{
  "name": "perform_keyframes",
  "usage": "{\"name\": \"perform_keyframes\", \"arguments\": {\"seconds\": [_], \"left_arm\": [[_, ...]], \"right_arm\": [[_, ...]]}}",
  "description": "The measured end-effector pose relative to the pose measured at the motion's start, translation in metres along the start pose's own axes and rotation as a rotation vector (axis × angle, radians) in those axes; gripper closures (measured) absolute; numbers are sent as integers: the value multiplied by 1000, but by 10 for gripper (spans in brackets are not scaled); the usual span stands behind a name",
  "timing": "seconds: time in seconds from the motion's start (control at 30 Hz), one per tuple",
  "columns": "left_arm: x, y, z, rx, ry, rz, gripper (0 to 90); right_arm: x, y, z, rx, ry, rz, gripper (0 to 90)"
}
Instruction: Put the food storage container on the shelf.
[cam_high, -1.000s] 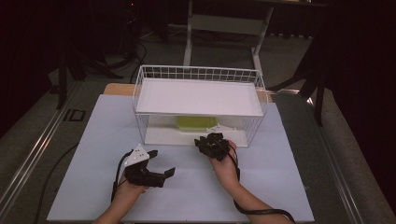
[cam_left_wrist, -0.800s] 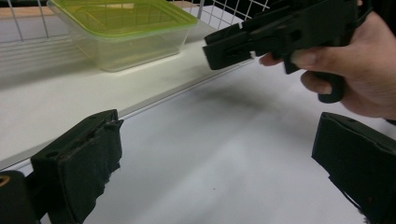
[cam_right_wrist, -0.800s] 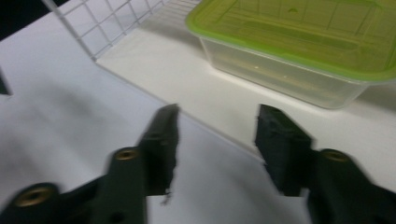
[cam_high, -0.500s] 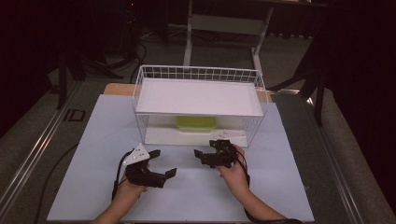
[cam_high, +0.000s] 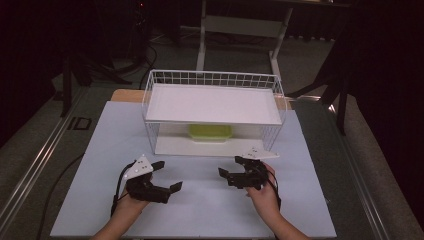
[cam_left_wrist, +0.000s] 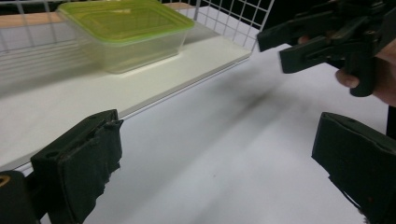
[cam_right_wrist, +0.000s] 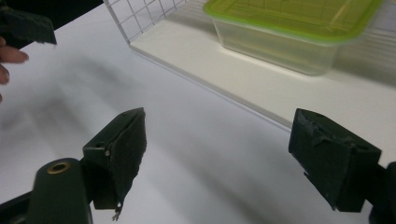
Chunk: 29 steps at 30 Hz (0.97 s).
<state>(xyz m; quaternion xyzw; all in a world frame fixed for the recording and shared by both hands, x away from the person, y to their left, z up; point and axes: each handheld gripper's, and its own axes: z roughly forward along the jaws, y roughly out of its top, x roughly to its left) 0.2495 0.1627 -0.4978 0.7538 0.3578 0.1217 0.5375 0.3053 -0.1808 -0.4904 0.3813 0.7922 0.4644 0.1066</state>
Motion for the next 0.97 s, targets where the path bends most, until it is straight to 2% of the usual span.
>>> {"name": "perform_keyframes", "arguments": {"seconds": [0.03, 0.23, 0.5, 0.73, 0.87, 0.97], "left_arm": [[1, -1, -2, 4, 4, 0, 25], [2, -6, -15, -2, 18, -8, 25], [7, -17, -21, -4, 30, -27, 25], [10, -26, -18, 7, 31, -32, 25], [10, -27, -16, 13, 37, -8, 25], [9, -27, -15, 8, 33, -12, 25]], "right_arm": [[-4, -4, -5, -1, 0, 16, 190], [-12, -12, -18, -4, -5, 38, 191], [-22, -26, -40, 2, -20, 38, 190], [-28, -38, -43, -3, -26, 40, 190], [-31, -42, -45, 4, -22, 36, 190], [-32, -43, -44, 2, -30, 24, 190]]}}
